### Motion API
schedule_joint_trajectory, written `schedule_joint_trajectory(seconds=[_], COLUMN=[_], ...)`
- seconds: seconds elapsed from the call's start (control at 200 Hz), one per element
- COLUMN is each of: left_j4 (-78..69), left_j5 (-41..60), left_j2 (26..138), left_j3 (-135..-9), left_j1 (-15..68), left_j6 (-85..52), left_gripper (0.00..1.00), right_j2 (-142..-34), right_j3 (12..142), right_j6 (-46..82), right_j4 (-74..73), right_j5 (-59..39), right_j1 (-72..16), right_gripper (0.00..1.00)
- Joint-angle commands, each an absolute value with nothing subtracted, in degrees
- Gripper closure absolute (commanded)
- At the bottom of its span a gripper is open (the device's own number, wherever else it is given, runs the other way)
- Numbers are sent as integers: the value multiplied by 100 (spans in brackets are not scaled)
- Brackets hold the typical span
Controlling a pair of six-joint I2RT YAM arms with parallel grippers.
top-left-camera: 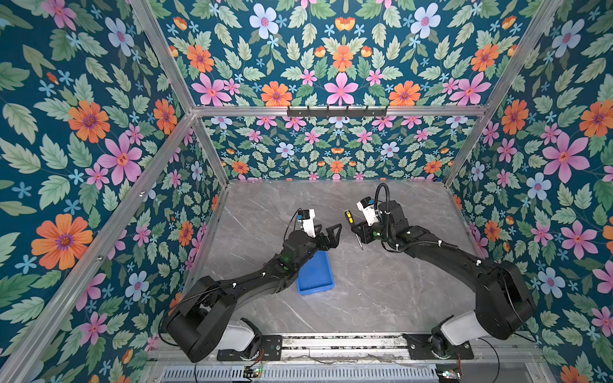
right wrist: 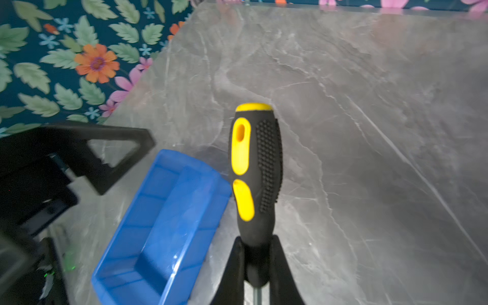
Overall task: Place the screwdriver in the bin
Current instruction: 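Lift the screwdriver toward the left gripper while the left gripper moves to meet it, then grasp the yellow handle with the left gripper while the right gripper opens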
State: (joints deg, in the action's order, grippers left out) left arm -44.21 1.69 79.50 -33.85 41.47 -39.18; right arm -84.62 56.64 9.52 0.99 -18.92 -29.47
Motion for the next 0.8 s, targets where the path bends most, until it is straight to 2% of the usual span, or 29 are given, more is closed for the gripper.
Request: schedule_joint_trajectory(seconds=[0.0,0.18,0.355,0.525,0.6,0.75,0.795], left_j4=[-5393,-5704,-5730,-5766,-5787,-5805,-5741], left_j5=[171,200,217,332,343,408,455], left_j2=[8047,8049,8020,8071,8095,8137,8147], left_j3=[-3393,-3338,-3296,-3331,-3331,-3343,-3367], left_j1=[4165,4165,4161,4160,4161,4165,4165], left_j6=[-4395,-4456,-4526,-4578,-4606,-4632,-4591], left_gripper=[10,32,43,43,52,59,67], right_j2=[-8213,-8122,-8097,-8096,-8096,-8103,-8119], right_j3=[5530,5535,5520,5548,5548,5567,5600], right_j6=[1152,1107,1029,993,993,956,903], right_j4=[-632,-772,-831,-824,-848,-804,-688], right_j5=[-2202,-2617,-2993,-3176,-3213,-3391,-3449], right_j1=[-3145,-3286,-3370,-3449,-3470,-3467,-3464], right_gripper=[100,100,100,100,100,100,100])
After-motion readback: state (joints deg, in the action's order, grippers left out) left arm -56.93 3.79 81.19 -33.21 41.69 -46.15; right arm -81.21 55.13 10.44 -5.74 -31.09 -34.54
